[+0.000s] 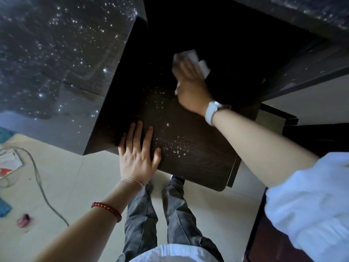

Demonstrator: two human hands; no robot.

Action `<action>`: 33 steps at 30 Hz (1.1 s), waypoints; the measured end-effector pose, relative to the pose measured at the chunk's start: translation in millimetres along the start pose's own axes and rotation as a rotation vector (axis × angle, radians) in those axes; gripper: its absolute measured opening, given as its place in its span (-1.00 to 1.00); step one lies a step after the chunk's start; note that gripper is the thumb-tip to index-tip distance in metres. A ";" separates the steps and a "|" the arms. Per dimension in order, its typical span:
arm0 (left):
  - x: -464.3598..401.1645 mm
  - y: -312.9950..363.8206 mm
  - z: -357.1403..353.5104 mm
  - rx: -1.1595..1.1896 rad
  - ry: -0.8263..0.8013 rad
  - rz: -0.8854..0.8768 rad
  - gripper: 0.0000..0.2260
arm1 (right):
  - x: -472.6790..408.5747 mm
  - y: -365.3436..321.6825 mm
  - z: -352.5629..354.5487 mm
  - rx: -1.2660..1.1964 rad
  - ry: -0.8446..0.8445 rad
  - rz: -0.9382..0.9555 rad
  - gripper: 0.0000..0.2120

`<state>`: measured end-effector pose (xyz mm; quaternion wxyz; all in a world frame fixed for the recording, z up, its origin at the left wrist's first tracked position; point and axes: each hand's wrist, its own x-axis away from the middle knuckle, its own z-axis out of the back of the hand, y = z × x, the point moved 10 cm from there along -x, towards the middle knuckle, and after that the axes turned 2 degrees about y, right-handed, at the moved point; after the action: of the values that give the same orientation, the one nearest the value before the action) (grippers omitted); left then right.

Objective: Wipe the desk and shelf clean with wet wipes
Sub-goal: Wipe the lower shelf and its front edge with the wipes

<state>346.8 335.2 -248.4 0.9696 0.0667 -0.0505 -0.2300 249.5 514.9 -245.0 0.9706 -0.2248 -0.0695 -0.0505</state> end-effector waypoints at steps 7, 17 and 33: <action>0.0 -0.5 1.6 0.023 -0.003 -0.005 -0.49 | 9.7 -6.7 2.9 0.037 0.090 -0.051 -0.43; 0.7 2.1 8.1 0.045 -0.045 -0.085 -0.52 | 29.8 -73.3 -30.7 0.022 0.003 0.237 -0.42; 58.2 -29.8 10.6 0.027 -0.183 -0.137 -0.56 | 101.1 -127.1 -79.3 0.172 -0.217 0.472 -0.43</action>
<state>384.0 281.4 -238.6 0.9419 0.0620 -0.1373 -0.3003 341.5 359.4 -245.0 0.9579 -0.1555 -0.1229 0.2075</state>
